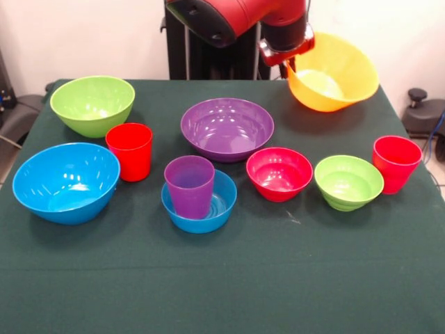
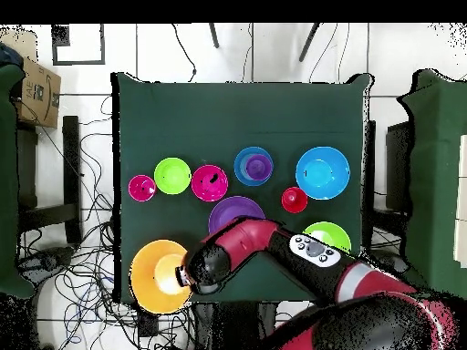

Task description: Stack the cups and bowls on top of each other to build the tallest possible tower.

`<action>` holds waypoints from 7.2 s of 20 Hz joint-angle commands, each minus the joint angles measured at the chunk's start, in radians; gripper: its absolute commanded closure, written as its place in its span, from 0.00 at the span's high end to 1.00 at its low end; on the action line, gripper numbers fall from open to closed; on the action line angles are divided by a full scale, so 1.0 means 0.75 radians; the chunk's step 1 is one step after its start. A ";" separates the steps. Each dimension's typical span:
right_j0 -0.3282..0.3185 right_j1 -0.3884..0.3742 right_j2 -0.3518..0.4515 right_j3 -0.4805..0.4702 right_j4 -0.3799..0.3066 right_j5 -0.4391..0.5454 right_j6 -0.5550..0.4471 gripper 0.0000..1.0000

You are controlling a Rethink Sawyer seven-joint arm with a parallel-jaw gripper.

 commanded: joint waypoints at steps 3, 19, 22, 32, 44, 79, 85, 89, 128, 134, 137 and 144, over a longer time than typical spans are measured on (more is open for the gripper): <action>-0.100 -0.018 0.139 -0.077 0.076 0.297 -0.570 0.00; -0.359 0.075 0.309 -0.154 0.181 0.385 -0.817 0.00; -0.403 0.142 0.330 -0.210 0.204 0.420 -0.902 0.00; -0.496 0.286 0.357 -0.400 0.227 0.595 -1.219 0.00; -0.531 0.271 0.370 -0.505 0.141 0.586 -1.488 0.00; -0.408 -0.009 0.209 -0.887 -0.078 1.041 -1.925 0.00; -0.385 0.053 0.213 -0.992 -0.064 1.103 -1.986 0.00; -0.369 0.119 0.202 -1.035 -0.083 1.032 -1.981 0.00; -0.373 0.363 0.246 -1.164 -0.068 0.815 -2.090 0.00; -0.351 0.350 0.242 -1.213 -0.068 0.844 -2.121 0.00; -0.343 0.315 0.234 -1.212 -0.048 0.896 -2.121 0.00; -0.316 0.200 0.207 -1.174 0.002 1.091 -2.095 0.00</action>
